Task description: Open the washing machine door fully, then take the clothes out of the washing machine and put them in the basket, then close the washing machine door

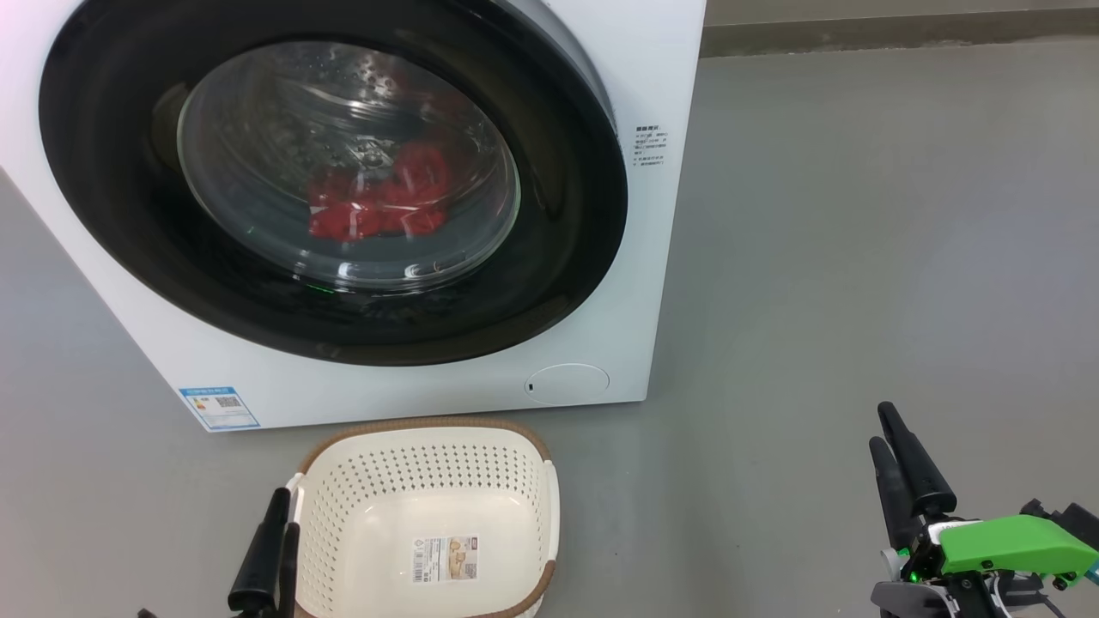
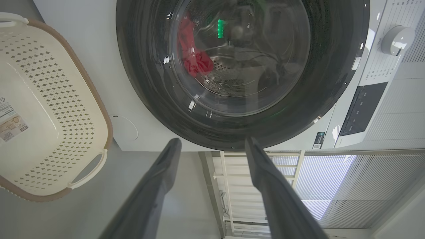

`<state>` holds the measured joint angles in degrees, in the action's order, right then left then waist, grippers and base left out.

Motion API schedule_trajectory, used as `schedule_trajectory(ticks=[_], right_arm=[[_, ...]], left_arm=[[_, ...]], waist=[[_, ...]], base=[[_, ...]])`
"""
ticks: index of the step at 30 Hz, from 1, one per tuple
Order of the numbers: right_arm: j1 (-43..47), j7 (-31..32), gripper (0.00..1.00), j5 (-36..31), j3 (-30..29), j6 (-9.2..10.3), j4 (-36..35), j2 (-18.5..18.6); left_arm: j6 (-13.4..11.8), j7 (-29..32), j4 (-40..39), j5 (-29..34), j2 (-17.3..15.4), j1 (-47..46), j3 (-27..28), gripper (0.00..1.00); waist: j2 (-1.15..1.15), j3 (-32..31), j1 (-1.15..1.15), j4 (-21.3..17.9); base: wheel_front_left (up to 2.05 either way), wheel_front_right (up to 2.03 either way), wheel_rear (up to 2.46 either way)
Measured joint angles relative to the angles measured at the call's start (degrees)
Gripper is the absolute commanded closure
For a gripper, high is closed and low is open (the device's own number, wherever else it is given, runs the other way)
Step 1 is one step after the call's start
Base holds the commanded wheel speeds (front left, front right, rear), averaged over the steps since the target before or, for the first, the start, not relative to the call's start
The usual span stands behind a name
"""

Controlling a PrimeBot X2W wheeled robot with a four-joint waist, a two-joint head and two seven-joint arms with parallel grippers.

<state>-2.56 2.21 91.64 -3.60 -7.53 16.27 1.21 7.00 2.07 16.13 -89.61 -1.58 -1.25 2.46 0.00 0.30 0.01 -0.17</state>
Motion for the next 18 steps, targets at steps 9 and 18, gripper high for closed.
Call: schedule_trajectory(ticks=[9,18], right_arm=[[-0.2,-1.5,0.00,-3.4,1.1,0.00,-1.5,0.1],[-1.4,-3.0,0.00,-8.8,3.7,0.00,-3.1,1.0]], left_arm=[[0.0,-1.4,-0.9,4.5,-0.5,-0.4,-0.3,0.00],[0.0,-2.8,-1.6,11.5,-0.5,-0.7,-0.2,0.00]], waist=[[0.00,0.1,0.00,-0.1],[0.00,0.2,0.00,-0.2]], base=[[0.00,0.00,0.00],[0.00,0.00,0.00]])
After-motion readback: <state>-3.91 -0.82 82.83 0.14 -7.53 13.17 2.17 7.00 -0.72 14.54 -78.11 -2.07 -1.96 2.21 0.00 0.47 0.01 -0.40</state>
